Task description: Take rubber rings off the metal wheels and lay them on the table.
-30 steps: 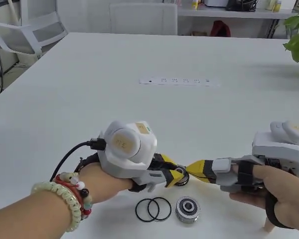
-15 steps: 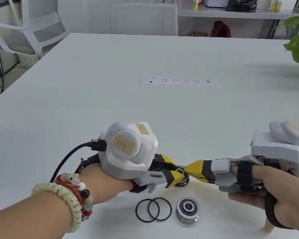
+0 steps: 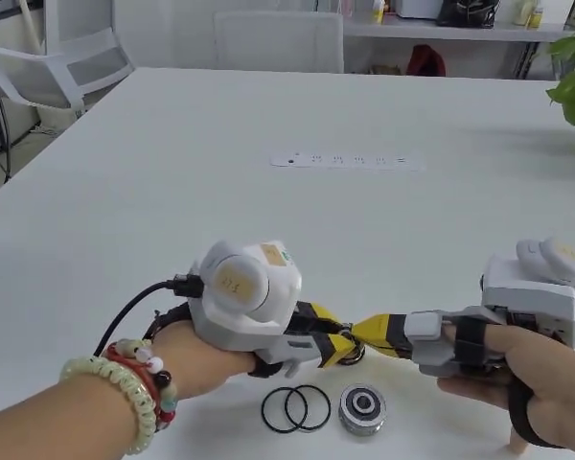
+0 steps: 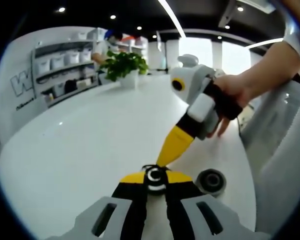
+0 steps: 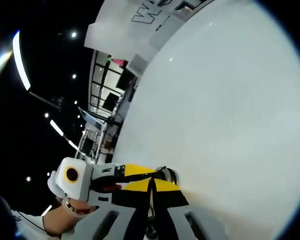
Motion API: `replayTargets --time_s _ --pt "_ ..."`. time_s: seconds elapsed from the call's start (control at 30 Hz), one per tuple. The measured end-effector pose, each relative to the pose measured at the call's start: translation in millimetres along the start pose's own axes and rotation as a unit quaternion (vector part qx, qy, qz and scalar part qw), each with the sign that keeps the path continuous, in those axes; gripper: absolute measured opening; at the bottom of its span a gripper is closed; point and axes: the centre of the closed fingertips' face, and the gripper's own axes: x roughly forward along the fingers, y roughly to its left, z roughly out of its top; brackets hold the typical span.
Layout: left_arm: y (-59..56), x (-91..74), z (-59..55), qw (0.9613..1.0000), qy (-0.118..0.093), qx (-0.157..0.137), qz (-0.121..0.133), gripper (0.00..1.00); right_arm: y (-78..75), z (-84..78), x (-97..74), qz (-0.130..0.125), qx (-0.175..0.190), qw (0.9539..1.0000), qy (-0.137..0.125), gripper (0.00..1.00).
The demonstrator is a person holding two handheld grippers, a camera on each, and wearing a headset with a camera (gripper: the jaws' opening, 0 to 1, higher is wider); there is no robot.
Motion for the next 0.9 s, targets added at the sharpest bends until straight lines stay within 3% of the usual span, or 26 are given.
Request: replayTargets --time_s 0.9 --pt "-1.6 -1.3 -0.8 1.0 0.0 0.008 -0.005 0.14 7.3 -2.6 -0.3 0.021 0.006 0.9997 0.008 0.0"
